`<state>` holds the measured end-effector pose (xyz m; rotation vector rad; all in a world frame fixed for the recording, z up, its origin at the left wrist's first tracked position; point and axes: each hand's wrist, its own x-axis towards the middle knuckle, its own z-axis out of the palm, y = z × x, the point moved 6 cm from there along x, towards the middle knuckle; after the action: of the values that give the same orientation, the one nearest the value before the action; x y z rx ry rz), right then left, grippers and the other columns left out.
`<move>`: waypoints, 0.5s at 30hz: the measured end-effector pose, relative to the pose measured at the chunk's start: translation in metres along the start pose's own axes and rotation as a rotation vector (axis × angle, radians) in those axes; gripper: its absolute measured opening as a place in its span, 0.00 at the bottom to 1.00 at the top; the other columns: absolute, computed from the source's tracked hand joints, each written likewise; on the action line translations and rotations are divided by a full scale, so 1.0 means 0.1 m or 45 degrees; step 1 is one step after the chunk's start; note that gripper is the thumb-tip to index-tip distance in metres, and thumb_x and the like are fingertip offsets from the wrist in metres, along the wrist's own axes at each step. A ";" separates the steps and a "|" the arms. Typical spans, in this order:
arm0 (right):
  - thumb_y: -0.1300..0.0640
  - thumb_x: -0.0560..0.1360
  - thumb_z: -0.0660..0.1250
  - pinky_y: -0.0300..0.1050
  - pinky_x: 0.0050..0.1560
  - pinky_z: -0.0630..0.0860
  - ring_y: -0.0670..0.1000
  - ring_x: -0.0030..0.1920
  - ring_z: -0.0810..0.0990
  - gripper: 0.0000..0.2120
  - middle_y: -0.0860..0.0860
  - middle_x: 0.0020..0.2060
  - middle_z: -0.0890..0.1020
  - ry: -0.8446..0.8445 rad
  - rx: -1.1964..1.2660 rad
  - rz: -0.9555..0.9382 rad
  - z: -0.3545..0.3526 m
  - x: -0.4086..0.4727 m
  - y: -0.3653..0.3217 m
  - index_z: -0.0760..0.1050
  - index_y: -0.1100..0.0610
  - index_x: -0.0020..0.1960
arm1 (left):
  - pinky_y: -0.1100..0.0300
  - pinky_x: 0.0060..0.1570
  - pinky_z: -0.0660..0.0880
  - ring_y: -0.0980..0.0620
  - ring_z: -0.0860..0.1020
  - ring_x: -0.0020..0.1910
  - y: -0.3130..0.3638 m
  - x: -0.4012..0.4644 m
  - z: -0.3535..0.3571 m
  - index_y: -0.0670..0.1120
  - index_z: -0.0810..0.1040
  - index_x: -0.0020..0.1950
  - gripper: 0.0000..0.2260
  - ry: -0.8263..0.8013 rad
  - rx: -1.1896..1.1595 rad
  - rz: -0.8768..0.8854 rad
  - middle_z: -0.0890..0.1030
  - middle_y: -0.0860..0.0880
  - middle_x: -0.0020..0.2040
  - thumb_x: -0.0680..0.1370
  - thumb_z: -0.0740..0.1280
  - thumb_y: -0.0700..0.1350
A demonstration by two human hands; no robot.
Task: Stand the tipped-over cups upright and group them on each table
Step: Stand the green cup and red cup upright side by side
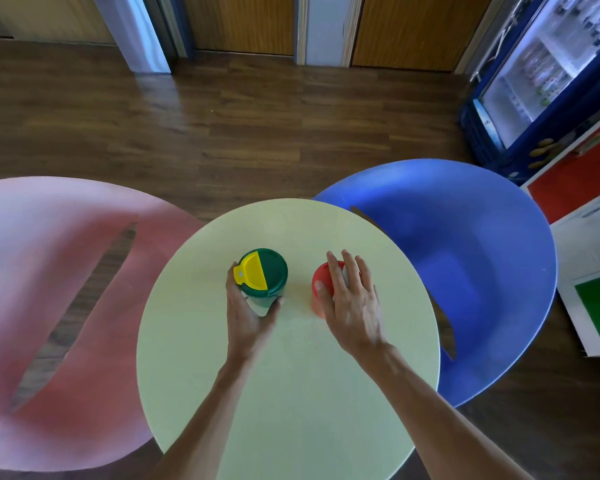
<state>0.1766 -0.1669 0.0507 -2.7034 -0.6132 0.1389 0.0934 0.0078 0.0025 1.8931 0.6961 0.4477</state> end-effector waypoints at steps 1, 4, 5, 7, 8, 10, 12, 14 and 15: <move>0.39 0.80 0.44 0.62 0.65 0.71 0.62 0.74 0.61 0.30 0.58 0.75 0.64 -0.008 0.004 0.002 -0.01 -0.01 0.00 0.59 0.54 0.76 | 0.44 0.69 0.67 0.49 0.65 0.72 0.00 0.01 -0.02 0.51 0.52 0.75 0.45 -0.022 0.006 -0.012 0.64 0.49 0.73 0.67 0.77 0.46; 0.35 0.78 0.44 0.62 0.74 0.57 0.57 0.79 0.48 0.32 0.53 0.79 0.53 -0.005 0.160 0.078 -0.07 -0.02 0.01 0.48 0.47 0.78 | 0.43 0.69 0.67 0.51 0.65 0.72 0.02 -0.01 -0.12 0.55 0.50 0.75 0.48 -0.065 0.014 -0.074 0.61 0.50 0.75 0.66 0.78 0.49; 0.34 0.77 0.46 0.61 0.75 0.53 0.54 0.79 0.45 0.33 0.51 0.79 0.49 0.009 0.266 0.146 -0.11 -0.05 0.03 0.44 0.45 0.78 | 0.43 0.69 0.66 0.52 0.64 0.72 0.03 -0.02 -0.17 0.55 0.50 0.76 0.49 -0.063 0.007 -0.093 0.59 0.50 0.75 0.65 0.79 0.50; 0.31 0.74 0.54 0.60 0.74 0.53 0.53 0.79 0.46 0.39 0.50 0.79 0.48 0.080 0.414 0.266 -0.22 -0.12 0.05 0.43 0.44 0.78 | 0.45 0.71 0.64 0.53 0.61 0.73 0.15 -0.01 -0.30 0.54 0.50 0.76 0.49 -0.057 0.027 -0.041 0.58 0.52 0.75 0.65 0.79 0.52; 0.32 0.72 0.60 0.60 0.72 0.55 0.53 0.78 0.49 0.42 0.50 0.79 0.49 0.098 0.455 0.310 -0.25 -0.17 0.05 0.43 0.44 0.78 | 0.47 0.71 0.63 0.51 0.60 0.73 0.25 0.02 -0.36 0.51 0.52 0.76 0.49 -0.065 0.078 0.031 0.59 0.51 0.74 0.64 0.78 0.54; 0.35 0.68 0.69 0.59 0.70 0.60 0.54 0.77 0.54 0.49 0.50 0.78 0.50 0.035 0.475 0.354 -0.24 -0.22 0.03 0.43 0.43 0.78 | 0.50 0.71 0.62 0.47 0.59 0.73 0.44 0.12 -0.41 0.47 0.55 0.75 0.48 -0.119 0.273 0.196 0.60 0.46 0.72 0.63 0.75 0.59; 0.37 0.65 0.73 0.60 0.67 0.64 0.56 0.75 0.57 0.53 0.51 0.77 0.51 -0.070 0.431 0.384 -0.14 -0.22 0.00 0.42 0.45 0.78 | 0.49 0.69 0.61 0.44 0.58 0.72 0.56 0.24 -0.36 0.46 0.55 0.75 0.50 -0.229 0.489 0.225 0.60 0.45 0.72 0.61 0.74 0.63; 0.41 0.65 0.75 0.60 0.63 0.70 0.59 0.70 0.64 0.54 0.53 0.74 0.56 -0.109 0.398 0.430 -0.06 -0.18 -0.01 0.43 0.48 0.78 | 0.48 0.67 0.64 0.43 0.59 0.71 0.58 0.30 -0.27 0.47 0.53 0.76 0.52 -0.312 0.603 0.089 0.60 0.45 0.72 0.61 0.77 0.61; 0.43 0.65 0.75 0.59 0.60 0.73 0.61 0.67 0.67 0.52 0.53 0.71 0.59 -0.104 0.400 0.450 -0.05 -0.16 -0.01 0.45 0.50 0.77 | 0.48 0.66 0.65 0.42 0.60 0.70 0.58 0.31 -0.23 0.47 0.52 0.76 0.52 -0.332 0.638 0.032 0.60 0.44 0.71 0.61 0.78 0.60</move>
<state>0.1630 -0.1744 0.0556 -2.4793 -0.1140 0.4027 0.1187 0.0260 0.0653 2.3771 0.6484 0.0324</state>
